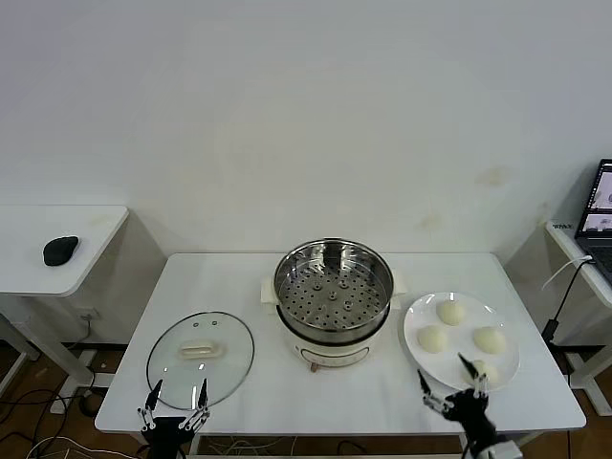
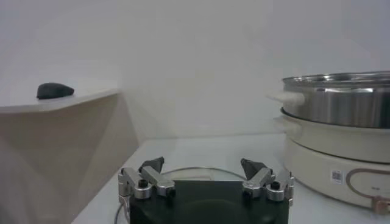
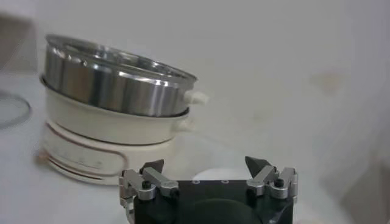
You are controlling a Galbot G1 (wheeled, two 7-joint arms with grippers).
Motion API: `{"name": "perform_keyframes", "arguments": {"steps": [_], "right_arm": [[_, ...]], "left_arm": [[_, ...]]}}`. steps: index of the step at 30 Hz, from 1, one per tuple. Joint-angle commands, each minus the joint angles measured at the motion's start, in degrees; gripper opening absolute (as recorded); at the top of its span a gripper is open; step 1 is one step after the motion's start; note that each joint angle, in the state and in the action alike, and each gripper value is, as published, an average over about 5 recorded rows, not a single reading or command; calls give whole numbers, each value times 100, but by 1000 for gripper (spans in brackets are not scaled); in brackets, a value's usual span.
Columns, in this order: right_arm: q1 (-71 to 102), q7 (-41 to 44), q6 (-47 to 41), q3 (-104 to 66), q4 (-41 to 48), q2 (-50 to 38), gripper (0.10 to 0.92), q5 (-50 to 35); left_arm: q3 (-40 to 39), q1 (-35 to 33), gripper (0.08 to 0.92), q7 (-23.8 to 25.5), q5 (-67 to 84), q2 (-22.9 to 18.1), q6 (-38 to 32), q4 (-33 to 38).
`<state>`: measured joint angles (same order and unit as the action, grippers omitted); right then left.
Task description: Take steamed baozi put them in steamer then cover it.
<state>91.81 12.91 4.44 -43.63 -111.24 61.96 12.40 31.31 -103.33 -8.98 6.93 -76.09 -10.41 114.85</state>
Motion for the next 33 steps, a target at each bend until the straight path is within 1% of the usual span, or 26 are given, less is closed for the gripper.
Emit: {"name": "perform_keyframes", "arguments": {"steps": [1, 4, 8, 12, 15, 20, 25, 28, 33], "right_arm": [[-647, 289, -122, -421, 184, -926, 823, 1236], [-973, 734, -206, -408, 410, -1442, 823, 1485], [-1525, 1415, -361, -127, 871, -2424, 823, 1587], [-2299, 2177, -614, 513, 1331, -3265, 823, 1404], [-3143, 2696, -780, 1380, 1689, -3645, 823, 1098], [-5070, 3483, -794, 3357, 2668, -3831, 823, 743], [-6696, 4046, -698, 5245, 3407, -3725, 823, 316], [-7406, 4283, -650, 6100, 3722, -3604, 823, 128], [-8310, 4439, -620, 7194, 4254, -3270, 823, -168]], "left_arm": [[19, 44, 823, 23, -84, 27, 69, 54], [30, 84, 823, 18, -126, 11, 82, 57], [25, 152, 823, -11, -252, -13, 115, 57], [36, 196, 823, -33, -321, -5, 228, 63], [63, 218, 823, -31, -317, 10, 283, 65], [106, 274, 823, -32, -322, 49, 297, 61], [170, 318, 823, -24, -315, 112, 332, 44], [225, 325, 823, -23, -307, 149, 387, 45], [305, 318, 823, -9, -302, 200, 419, 59]]}}
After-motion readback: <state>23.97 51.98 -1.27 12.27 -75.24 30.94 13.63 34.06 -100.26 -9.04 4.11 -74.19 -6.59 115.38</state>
